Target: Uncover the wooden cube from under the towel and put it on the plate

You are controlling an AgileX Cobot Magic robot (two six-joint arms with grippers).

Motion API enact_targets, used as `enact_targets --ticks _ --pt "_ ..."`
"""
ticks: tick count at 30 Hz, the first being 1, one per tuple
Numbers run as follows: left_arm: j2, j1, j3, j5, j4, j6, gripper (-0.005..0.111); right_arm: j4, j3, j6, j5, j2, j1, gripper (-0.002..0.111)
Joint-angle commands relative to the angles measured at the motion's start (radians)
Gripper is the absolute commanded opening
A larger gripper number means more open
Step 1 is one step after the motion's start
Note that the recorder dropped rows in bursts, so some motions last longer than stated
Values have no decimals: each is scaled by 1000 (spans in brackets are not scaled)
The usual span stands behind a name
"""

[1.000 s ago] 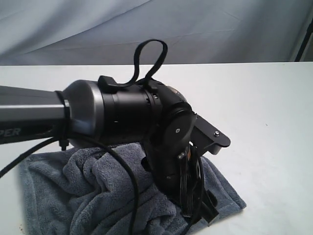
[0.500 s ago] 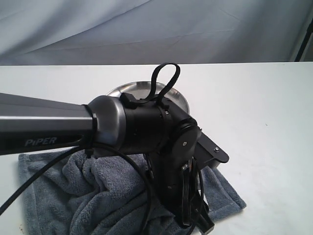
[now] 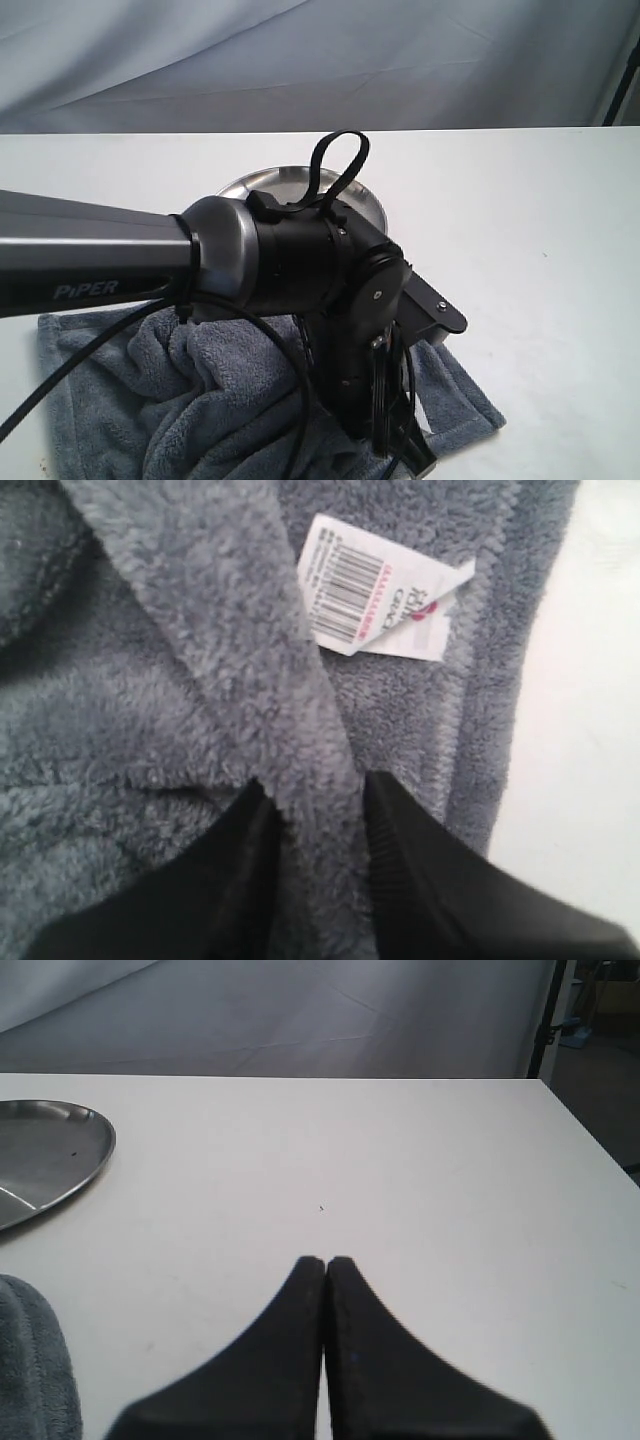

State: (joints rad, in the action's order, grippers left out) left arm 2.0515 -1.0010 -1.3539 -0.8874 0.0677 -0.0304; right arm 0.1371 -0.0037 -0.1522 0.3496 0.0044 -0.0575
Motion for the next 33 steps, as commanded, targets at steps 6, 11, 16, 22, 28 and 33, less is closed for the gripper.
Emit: enact_targets --ticks 6,11,16,22,28,33 --pt "1 -4 0 73 0 8 33 7 4 3 0 -4 -2 0" --pt "1 -4 0 66 0 8 48 7 4 3 0 -4 -2 0" --pt "7 -4 0 72 0 8 58 7 4 3 0 -4 -2 0" --pt "44 -4 0 77 -6 4 38 7 4 3 0 -4 -2 0" --pt "39 -4 -2 72 1 2 1 7 4 3 0 -4 -2 0" --pt "18 -4 -2 65 3 -2 0 7 4 3 0 -4 -2 0"
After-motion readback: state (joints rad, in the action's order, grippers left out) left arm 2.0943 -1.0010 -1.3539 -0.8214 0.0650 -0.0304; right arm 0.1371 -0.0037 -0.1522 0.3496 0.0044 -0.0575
